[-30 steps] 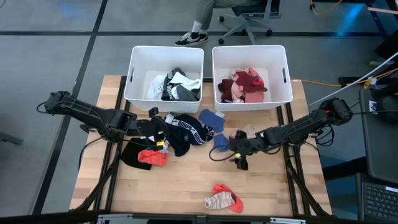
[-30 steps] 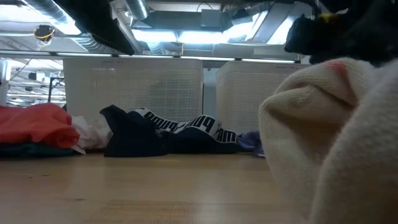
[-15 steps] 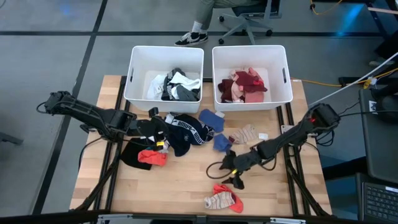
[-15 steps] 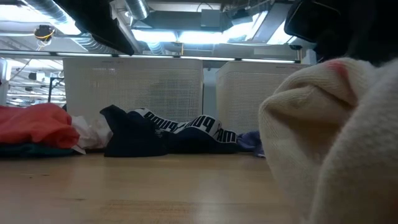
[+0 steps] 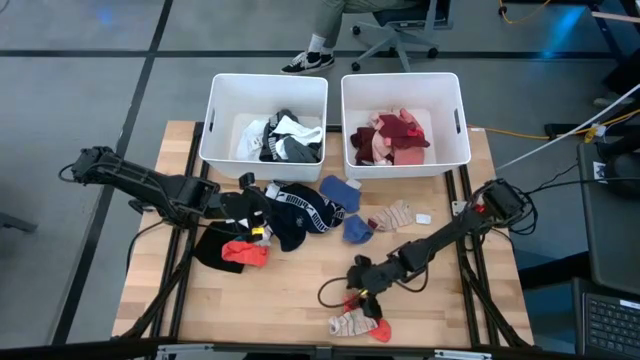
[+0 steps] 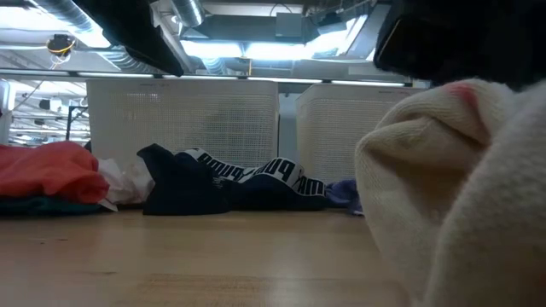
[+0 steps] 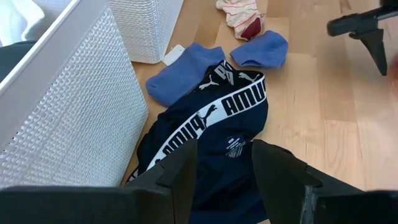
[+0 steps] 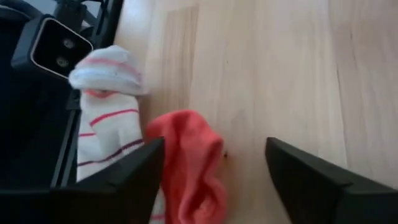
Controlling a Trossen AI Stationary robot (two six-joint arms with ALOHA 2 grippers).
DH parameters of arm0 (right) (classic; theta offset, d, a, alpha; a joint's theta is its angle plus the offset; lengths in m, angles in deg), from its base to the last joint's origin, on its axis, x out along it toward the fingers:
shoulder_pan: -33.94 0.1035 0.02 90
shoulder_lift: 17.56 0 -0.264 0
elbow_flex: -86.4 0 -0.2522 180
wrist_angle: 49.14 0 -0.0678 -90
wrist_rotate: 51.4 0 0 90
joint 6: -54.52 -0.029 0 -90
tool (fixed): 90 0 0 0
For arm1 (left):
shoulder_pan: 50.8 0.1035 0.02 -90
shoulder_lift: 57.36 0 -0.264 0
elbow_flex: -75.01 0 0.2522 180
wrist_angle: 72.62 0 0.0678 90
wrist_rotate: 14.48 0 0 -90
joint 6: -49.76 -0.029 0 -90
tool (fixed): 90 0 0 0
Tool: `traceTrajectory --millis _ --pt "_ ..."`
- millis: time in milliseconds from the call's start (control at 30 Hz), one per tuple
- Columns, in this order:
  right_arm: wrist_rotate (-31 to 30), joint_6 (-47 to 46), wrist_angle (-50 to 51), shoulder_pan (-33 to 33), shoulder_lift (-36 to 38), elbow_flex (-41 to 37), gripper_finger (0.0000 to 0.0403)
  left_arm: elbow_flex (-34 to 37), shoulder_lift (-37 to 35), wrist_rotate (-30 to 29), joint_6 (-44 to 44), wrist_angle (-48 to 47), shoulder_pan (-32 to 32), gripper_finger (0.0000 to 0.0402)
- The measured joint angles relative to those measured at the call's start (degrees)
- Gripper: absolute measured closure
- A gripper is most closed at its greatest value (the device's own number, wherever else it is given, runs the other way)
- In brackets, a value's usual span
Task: Sort clothes
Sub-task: Put the bottom orange sock into the right white laundry bin
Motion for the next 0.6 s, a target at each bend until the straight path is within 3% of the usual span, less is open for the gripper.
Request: traceTrajectory --millis 400,467,600 --pt "3.3 0.6 -0.3 -1.2 -0.5 0.0 0.0379 0.0 0.0 0.0 -1.7 0.0 0.0 0.0256" --pt "2.9 1.6 -0.4 -1.2 -0.5 0.0 0.0393 0.0 0.0 0.0 -1.7 0.0 0.0 0.0256" --pt "1.7 3.1 0.3 -1.2 0.1 0.0 0.0380 0.0 0.0 0.0 -1.6 0.0 0.0 0.0256"
